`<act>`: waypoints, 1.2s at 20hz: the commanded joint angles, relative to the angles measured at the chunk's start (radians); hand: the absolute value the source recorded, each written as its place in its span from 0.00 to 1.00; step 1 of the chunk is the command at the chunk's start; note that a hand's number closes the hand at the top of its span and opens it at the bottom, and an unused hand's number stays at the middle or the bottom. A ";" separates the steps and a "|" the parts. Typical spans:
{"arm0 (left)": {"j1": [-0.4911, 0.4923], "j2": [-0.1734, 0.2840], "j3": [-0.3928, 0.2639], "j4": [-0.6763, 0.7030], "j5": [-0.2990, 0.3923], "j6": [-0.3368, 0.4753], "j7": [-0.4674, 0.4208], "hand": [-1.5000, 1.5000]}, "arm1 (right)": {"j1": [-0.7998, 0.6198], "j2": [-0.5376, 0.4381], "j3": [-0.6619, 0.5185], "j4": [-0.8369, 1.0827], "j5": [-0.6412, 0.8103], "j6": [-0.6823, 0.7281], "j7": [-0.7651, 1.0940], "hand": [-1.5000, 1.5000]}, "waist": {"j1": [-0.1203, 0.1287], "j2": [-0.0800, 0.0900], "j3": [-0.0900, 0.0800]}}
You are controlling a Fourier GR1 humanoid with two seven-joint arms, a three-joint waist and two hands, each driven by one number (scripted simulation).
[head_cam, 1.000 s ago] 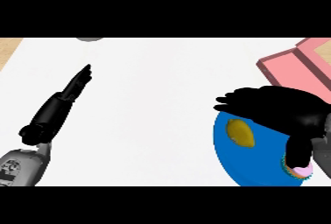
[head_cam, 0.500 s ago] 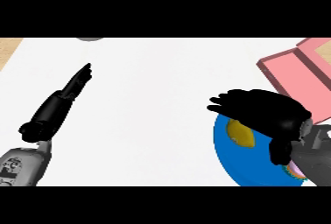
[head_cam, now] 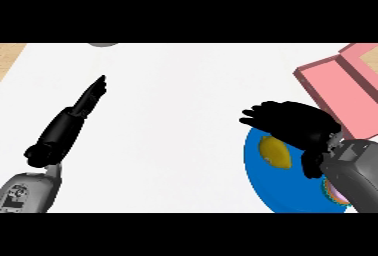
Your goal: Pick the lemon from the plate and place it in the cardboard box
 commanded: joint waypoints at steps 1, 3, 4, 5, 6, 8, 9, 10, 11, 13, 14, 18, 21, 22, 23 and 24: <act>0.008 -0.013 0.020 0.037 -0.016 -0.032 -0.038 0.50 | 0.008 0.086 0.021 0.039 0.061 -0.002 0.000 0.00 | -0.001 0.000 0.000; 0.028 -0.006 0.037 -0.059 0.008 -0.050 0.035 0.50 | 0.073 0.005 -0.009 0.014 0.076 -0.022 -0.082 0.00 | -0.002 -0.001 0.000; 0.007 -0.041 0.022 0.005 -0.031 -0.015 -0.009 0.50 | 0.012 0.055 0.007 0.143 0.109 -0.078 -0.106 0.00 | 0.002 0.001 0.000; 0.004 -0.017 0.040 -0.067 0.000 -0.044 0.072 0.50 | 0.098 0.053 0.022 0.060 0.116 -0.074 -0.077 0.00 | -0.002 -0.001 0.000; 0.017 -0.036 0.041 0.014 -0.032 -0.043 -0.026 0.50 | 0.108 0.055 0.000 -0.005 0.116 -0.032 -0.075 0.00 | -0.005 -0.001 0.000; -0.033 -0.059 0.039 0.027 -0.059 -0.025 -0.005 0.50 | 0.047 0.031 -0.030 0.081 0.136 -0.028 -0.150 0.00 | -0.003 0.000 0.000; 0.009 -0.028 0.065 -0.027 -0.011 -0.070 0.005 0.50 | 0.016 0.069 -0.004 0.145 0.178 -0.063 -0.130 0.00 | 0.002 0.000 0.000; 0.007 -0.023 0.072 -0.066 0.008 -0.081 0.059 0.50 | 0.039 0.091 0.010 0.159 0.205 -0.104 -0.107 0.00 | 0.003 0.000 0.000; -0.027 -0.054 0.060 -0.008 -0.037 -0.050 0.031 0.50 | 0.076 0.057 -0.005 0.118 0.214 -0.090 -0.129 0.00 | -0.004 0.000 0.000; -0.015 -0.065 0.052 -0.006 -0.056 -0.050 0.018 0.50 | 0.035 0.139 -0.001 0.135 0.244 -0.063 -0.062 0.00 | -0.002 0.000 0.000; -0.002 -0.048 0.082 -0.010 -0.030 -0.073 0.037 0.50 | 0.091 0.083 -0.017 0.144 0.254 -0.126 -0.124 0.00 | -0.003 -0.001 0.000; 0.009 -0.040 0.101 0.018 -0.058 -0.097 -0.039 0.50 | 0.086 0.108 -0.047 0.128 0.267 -0.082 -0.142 0.00 | -0.006 -0.001 0.000; -0.028 -0.067 0.078 0.064 -0.096 -0.084 -0.032 0.50 | 0.030 0.127 -0.052 0.261 0.280 -0.091 -0.211 0.00 | -0.003 0.001 0.000; 0.040 -0.060 0.089 -0.015 -0.063 -0.105 -0.030 0.50 | 0.070 0.163 0.008 0.270 0.325 -0.152 -0.195 0.00 | 0.001 0.000 0.000; 0.005 -0.075 0.086 -0.013 -0.081 -0.075 -0.003 0.50 | 0.058 0.088 -0.019 0.353 0.322 -0.245 -0.311 1.00 | 0.002 0.001 0.000; -0.055 -0.090 0.077 0.016 -0.090 -0.070 0.040 0.50 | 0.050 0.122 -0.010 0.275 0.314 -0.196 -0.296 1.00 | -0.003 0.000 0.000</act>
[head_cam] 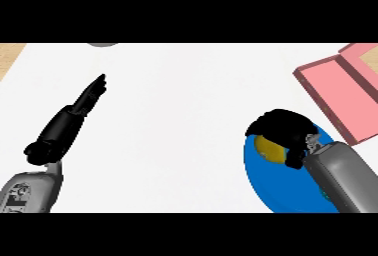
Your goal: Pick the lemon from the plate and place it in the cardboard box
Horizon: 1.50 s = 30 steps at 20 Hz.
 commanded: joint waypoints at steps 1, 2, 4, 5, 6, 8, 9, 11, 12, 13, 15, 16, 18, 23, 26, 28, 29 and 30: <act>-0.010 0.002 0.022 0.010 0.009 -0.019 -0.004 0.50 | -0.012 0.019 0.021 0.018 0.018 -0.058 -0.091 1.00 | 0.001 0.000 0.000; -0.009 0.009 0.037 0.014 0.018 -0.028 -0.017 0.50 | 0.033 0.006 0.035 -0.030 0.036 -0.083 -0.094 1.00 | -0.002 -0.001 0.000; -0.035 -0.012 0.027 0.089 -0.010 -0.009 -0.041 0.50 | 0.022 0.045 0.030 0.029 0.054 -0.186 -0.112 1.00 | -0.003 0.001 0.000; -0.024 0.006 0.029 -0.042 0.017 -0.032 0.057 0.50 | 0.012 0.051 0.021 0.037 0.060 -0.200 -0.121 1.00 | 0.002 -0.001 0.000; 0.001 -0.005 0.031 0.049 -0.005 -0.025 -0.059 0.50 | 0.001 0.032 0.000 0.106 0.068 -0.260 -0.177 1.00 | 0.002 0.001 0.000; -0.063 -0.032 0.010 0.040 -0.031 0.003 0.021 0.50 | -0.004 0.060 0.000 0.067 0.075 -0.270 -0.173 1.00 | -0.003 0.000 0.000; -0.016 -0.031 0.007 -0.058 -0.011 -0.013 0.058 0.50 | -0.032 0.071 -0.022 0.060 0.070 -0.228 -0.168 1.00 | 0.002 -0.001 0.000; -0.030 0.003 0.052 0.010 0.010 -0.049 0.030 0.50 | 0.013 0.053 -0.029 0.090 0.085 -0.335 -0.228 1.00 | 0.000 0.000 0.000; 0.030 0.002 0.044 -0.013 0.003 -0.040 -0.017 0.50 | -0.003 0.136 -0.079 0.128 0.072 -0.330 -0.094 1.00 | 0.006 0.000 0.000; -0.026 -0.019 0.023 0.007 -0.015 -0.020 0.004 0.50 | -0.069 0.203 -0.147 0.167 0.033 -0.265 0.004 1.00 | 0.009 0.003 0.000; -0.035 -0.009 0.015 -0.014 -0.004 -0.042 0.027 0.50 | -0.102 0.269 -0.269 0.240 0.025 -0.305 0.184 1.00 | 0.025 0.010 0.002; -0.032 -0.026 0.014 0.003 -0.006 -0.028 0.016 0.50 | -0.140 0.286 -0.336 0.266 0.009 -0.305 0.256 1.00 | 0.030 0.017 0.002; -0.053 -0.014 0.017 0.004 -0.005 -0.037 0.021 0.50 | -0.189 0.346 -0.409 0.309 0.012 -0.389 0.379 1.00 | 0.044 0.023 0.002; -0.037 -0.041 -0.013 0.008 -0.024 -0.032 0.010 0.50 | -0.427 0.359 -0.452 0.442 0.084 -0.555 0.482 1.00 | 0.047 0.013 0.000; -0.025 -0.043 0.000 0.012 -0.030 -0.018 -0.005 0.50 | -0.512 0.358 -0.417 0.494 0.151 -0.600 0.520 1.00 | 0.030 0.006 0.000; -0.037 -0.015 0.027 0.025 -0.017 -0.038 0.003 0.50 | -0.534 0.340 -0.456 0.435 0.111 -0.596 0.515 1.00 | 0.013 0.001 0.000; 0.000 -0.015 0.023 0.002 -0.013 -0.046 -0.005 0.50 | -0.560 0.366 -0.459 0.475 0.127 -0.616 0.562 1.00 | 0.018 0.002 0.000; 0.006 -0.041 0.009 -0.010 -0.032 -0.014 -0.016 0.50 | -0.560 0.349 -0.478 0.427 0.123 -0.619 0.591 1.00 | 0.012 -0.001 0.000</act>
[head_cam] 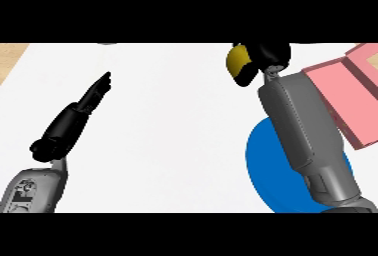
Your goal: Pick the lemon from the plate and place it in the cardboard box
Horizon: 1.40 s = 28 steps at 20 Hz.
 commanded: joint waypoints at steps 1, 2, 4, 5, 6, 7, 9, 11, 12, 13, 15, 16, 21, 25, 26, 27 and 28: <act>0.004 -0.014 0.000 0.015 -0.017 0.021 -0.008 0.50 | -0.105 -0.008 -0.060 0.000 0.020 -0.066 0.120 1.00 | -0.012 -0.003 0.000; 0.017 -0.008 -0.008 -0.003 -0.018 0.009 -0.002 0.50 | -0.093 -0.029 -0.087 -0.021 0.016 -0.072 0.154 1.00 | -0.017 -0.006 0.000; 0.005 -0.008 0.001 0.019 -0.013 0.010 -0.016 0.50 | -0.109 -0.039 -0.157 -0.013 -0.004 -0.137 0.214 1.00 | -0.018 -0.002 0.000; -0.016 -0.002 0.016 0.020 -0.015 0.020 0.009 0.50 | -0.129 -0.049 -0.176 -0.035 -0.001 -0.153 0.253 1.00 | -0.022 -0.004 0.000; 0.048 0.007 0.005 -0.020 0.011 -0.020 -0.004 0.50 | -0.122 -0.074 -0.208 -0.018 -0.008 -0.162 0.272 1.00 | -0.011 -0.006 0.000; -0.002 -0.003 0.010 -0.001 -0.006 0.007 0.016 0.50 | -0.157 -0.117 -0.232 0.001 -0.003 -0.190 0.269 1.00 | -0.013 -0.001 0.000; 0.030 0.025 0.039 -0.008 0.027 -0.028 -0.005 0.50 | -0.114 -0.105 -0.236 -0.006 0.009 -0.240 0.309 1.00 | -0.016 -0.004 0.000; -0.006 -0.011 0.013 0.011 0.001 0.001 0.015 0.50 | -0.160 -0.187 -0.282 0.044 -0.008 -0.234 0.288 1.00 | -0.017 -0.001 0.000; -0.047 0.009 0.031 0.041 -0.006 -0.001 0.010 0.50 | -0.155 -0.200 -0.290 0.064 -0.013 -0.238 0.283 1.00 | -0.020 -0.001 0.000; -0.007 0.007 0.023 0.017 -0.011 -0.002 -0.005 0.50 | -0.144 -0.211 -0.314 0.077 -0.028 -0.276 0.279 1.00 | -0.015 -0.001 0.000; -0.039 -0.006 0.019 0.038 -0.016 0.005 -0.001 0.50 | -0.127 -0.274 -0.350 0.139 -0.056 -0.298 0.214 1.00 | -0.017 0.000 0.000; 0.031 -0.020 -0.009 -0.037 -0.029 0.014 0.019 0.50 | -0.141 -0.297 -0.362 0.132 -0.066 -0.262 0.238 1.00 | -0.013 -0.004 0.000; 0.025 -0.005 0.019 -0.014 -0.003 -0.017 -0.001 0.50 | -0.150 -0.381 -0.333 0.279 -0.025 -0.210 0.204 1.00 | -0.011 -0.001 0.000; 0.032 -0.004 0.015 -0.016 -0.021 -0.004 -0.019 0.50 | -0.106 -0.464 -0.384 0.405 -0.080 -0.055 0.135 1.00 | -0.008 0.001 0.000; 0.034 -0.022 -0.012 -0.010 -0.047 0.012 -0.025 0.50 | -0.129 -0.494 -0.401 0.460 -0.086 -0.037 0.126 1.00 | 0.002 0.007 0.001; -0.029 -0.013 0.009 -0.012 -0.007 -0.016 0.043 0.50 | -0.179 -0.518 -0.412 0.475 -0.104 0.024 0.135 1.00 | -0.003 0.004 0.001; 0.036 -0.032 -0.005 -0.012 -0.034 0.012 -0.004 0.50 | -0.140 -0.529 -0.409 0.477 -0.108 0.034 0.104 1.00 | -0.008 0.001 0.000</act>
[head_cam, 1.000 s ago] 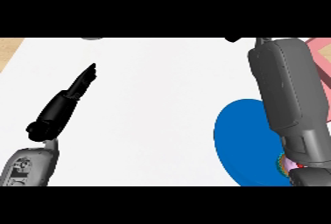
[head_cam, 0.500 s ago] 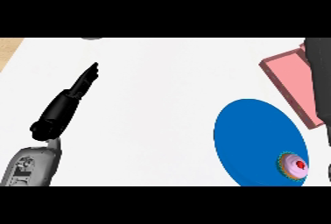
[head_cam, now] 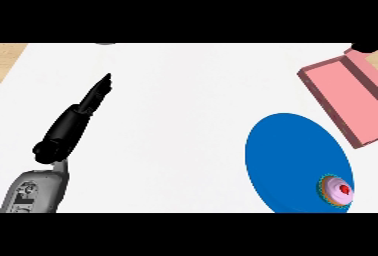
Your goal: Pick the lemon from the plate and place it in the cardboard box
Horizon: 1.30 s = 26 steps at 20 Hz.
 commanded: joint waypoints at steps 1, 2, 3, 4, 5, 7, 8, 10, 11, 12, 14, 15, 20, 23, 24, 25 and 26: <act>0.010 -0.002 0.003 -0.004 -0.011 0.009 -0.029 0.50 | 0.041 -0.072 -0.036 0.121 -0.038 0.073 -0.091 1.00 | 0.004 0.003 0.001; 0.021 0.002 0.004 -0.003 -0.013 0.006 -0.021 0.50 | 0.016 -0.108 -0.037 0.137 -0.041 0.120 -0.094 1.00 | 0.004 0.001 0.000; -0.028 -0.018 -0.003 0.041 -0.003 0.000 -0.010 0.50 | -0.002 -0.092 -0.028 0.170 -0.036 0.114 -0.107 1.00 | 0.006 0.005 0.000; -0.026 0.004 0.004 -0.032 0.011 -0.016 0.058 0.50 | 0.042 -0.136 -0.031 0.169 -0.044 0.170 -0.145 1.00 | 0.000 -0.001 0.001; 0.001 -0.038 -0.022 0.033 -0.049 0.046 -0.040 0.50 | 0.046 -0.123 -0.010 0.200 -0.024 0.173 -0.158 1.00 | 0.004 0.006 0.000; -0.001 -0.009 0.010 0.017 0.000 0.001 -0.033 0.50 | 0.065 -0.147 -0.024 0.249 -0.027 0.176 -0.148 1.00 | 0.012 0.006 0.001; 0.002 0.010 0.015 -0.013 0.007 -0.016 -0.014 0.50 | 0.030 -0.164 -0.028 0.270 -0.029 0.220 -0.127 1.00 | 0.018 0.006 0.001; -0.003 -0.002 0.006 -0.028 0.002 -0.009 0.019 0.50 | 0.040 -0.159 -0.029 0.282 -0.054 0.284 -0.215 0.00 | 0.011 0.001 0.001; 0.008 0.008 0.015 -0.027 0.011 -0.021 0.004 0.50 | 0.058 -0.165 -0.033 0.288 -0.061 0.269 -0.267 0.00 | 0.013 0.003 0.001; 0.032 0.002 0.004 0.004 -0.013 -0.011 -0.035 0.50 | 0.068 -0.169 -0.034 0.281 -0.073 0.285 -0.313 0.00 | 0.005 0.002 0.001; -0.024 0.000 0.017 0.001 0.003 -0.013 0.027 0.50 | 0.048 -0.176 -0.047 0.264 -0.099 0.293 -0.381 0.00 | 0.005 0.001 0.001; -0.017 -0.011 0.007 -0.004 -0.003 -0.009 0.015 0.50 | 0.018 -0.148 -0.060 0.258 -0.113 0.269 -0.355 0.00 | 0.009 0.002 0.001; -0.011 0.000 0.017 0.011 -0.003 -0.010 0.005 0.50 | -0.012 -0.119 -0.316 0.184 -0.361 0.075 -0.448 0.00 | -0.007 -0.004 0.005; 0.007 -0.013 0.008 -0.025 -0.005 0.001 0.018 0.50 | -0.011 -0.139 -0.478 0.188 -0.506 0.013 -0.442 0.00 | -0.008 -0.007 0.006; -0.002 -0.012 0.012 -0.010 -0.020 0.016 0.004 0.50 | -0.005 -0.137 -0.513 0.186 -0.541 0.003 -0.446 0.00 | -0.020 -0.006 0.004; 0.017 0.001 0.013 0.006 -0.007 -0.012 -0.020 0.50 | -0.007 -0.161 -0.550 0.200 -0.574 0.016 -0.437 0.00 | -0.012 -0.001 0.003; -0.003 0.017 0.039 -0.005 0.015 -0.023 0.002 0.50 | 0.022 -0.161 -0.571 0.203 -0.593 -0.006 -0.443 0.00 | -0.012 -0.002 0.003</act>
